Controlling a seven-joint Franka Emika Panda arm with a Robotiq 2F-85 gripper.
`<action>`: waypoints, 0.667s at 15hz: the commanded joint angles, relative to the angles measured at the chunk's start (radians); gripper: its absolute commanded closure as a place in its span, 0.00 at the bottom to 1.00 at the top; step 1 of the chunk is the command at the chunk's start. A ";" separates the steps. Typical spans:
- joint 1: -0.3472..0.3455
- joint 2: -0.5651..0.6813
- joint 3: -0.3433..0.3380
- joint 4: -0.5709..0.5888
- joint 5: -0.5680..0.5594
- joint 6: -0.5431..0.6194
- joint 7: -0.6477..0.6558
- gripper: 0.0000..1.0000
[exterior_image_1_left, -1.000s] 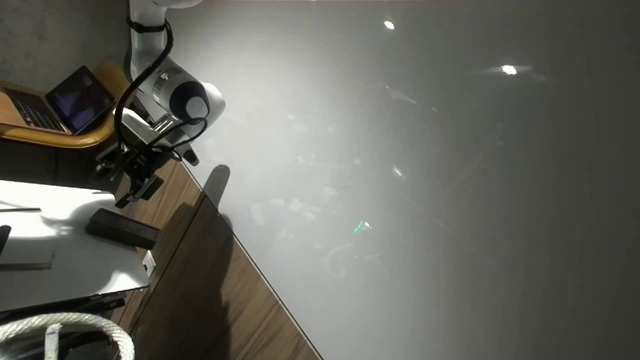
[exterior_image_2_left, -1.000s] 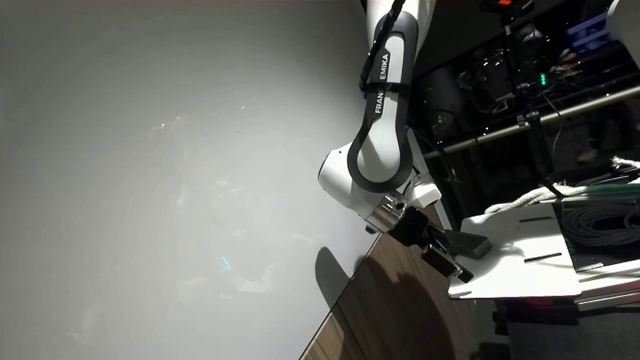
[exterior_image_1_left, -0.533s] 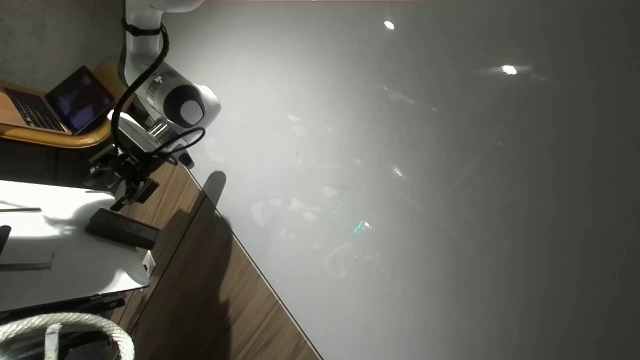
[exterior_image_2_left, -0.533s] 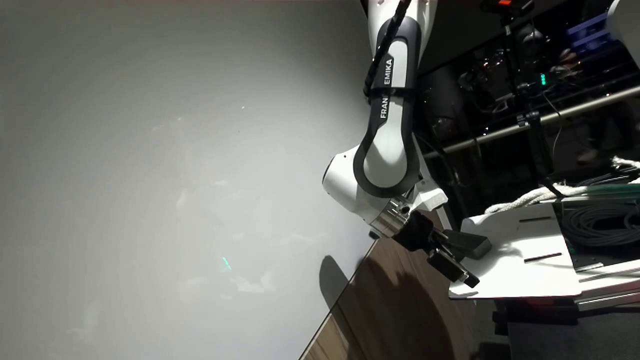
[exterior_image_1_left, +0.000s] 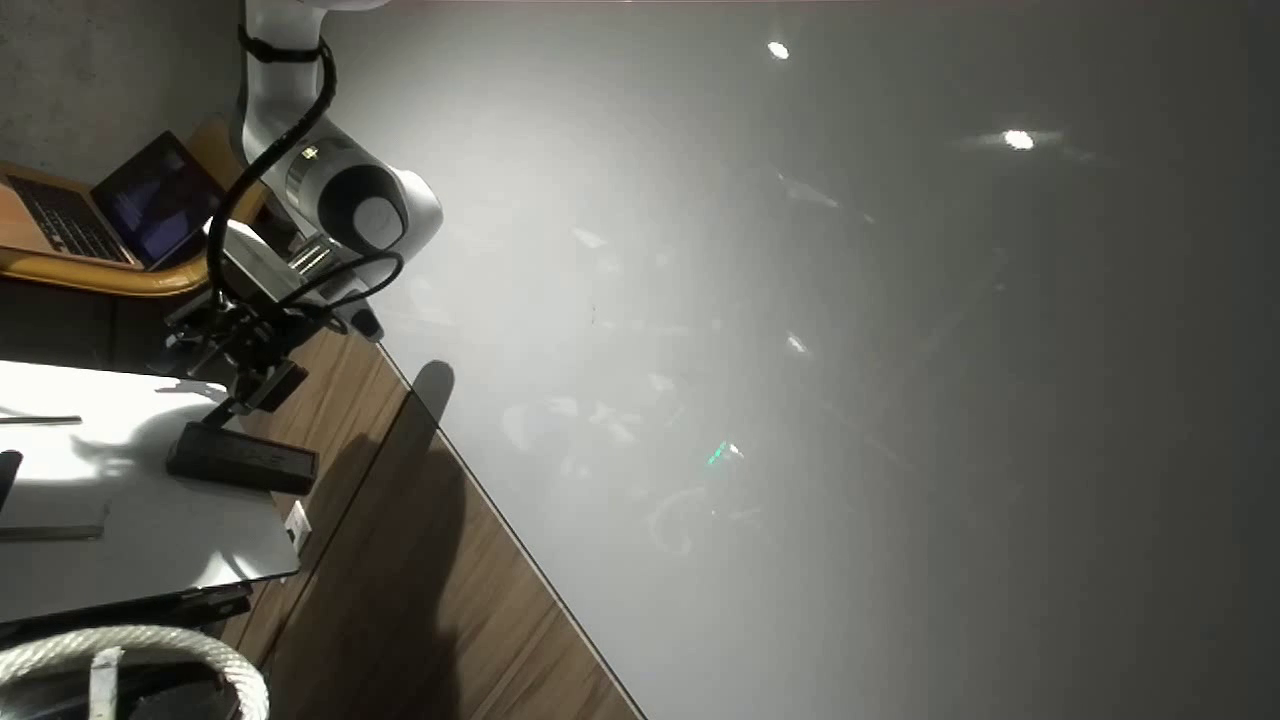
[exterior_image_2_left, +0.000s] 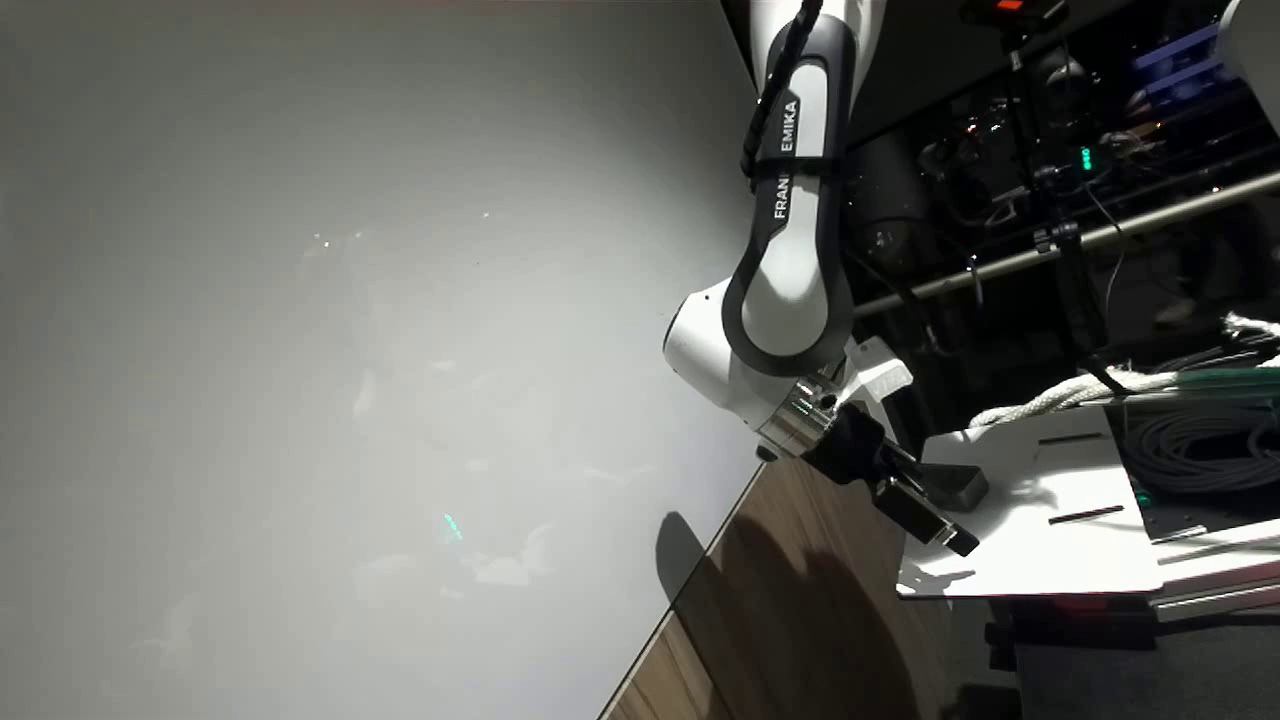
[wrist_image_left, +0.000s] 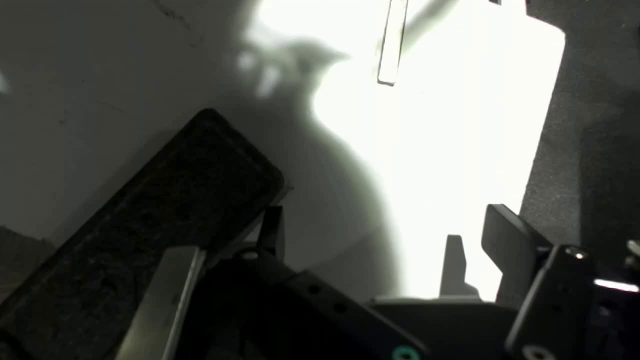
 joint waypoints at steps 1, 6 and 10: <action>-0.011 -0.089 0.007 -0.094 0.030 0.027 -0.026 0.00; -0.009 -0.148 0.003 -0.126 0.023 0.012 -0.028 0.00; -0.007 -0.198 0.007 -0.135 0.031 0.002 -0.039 0.00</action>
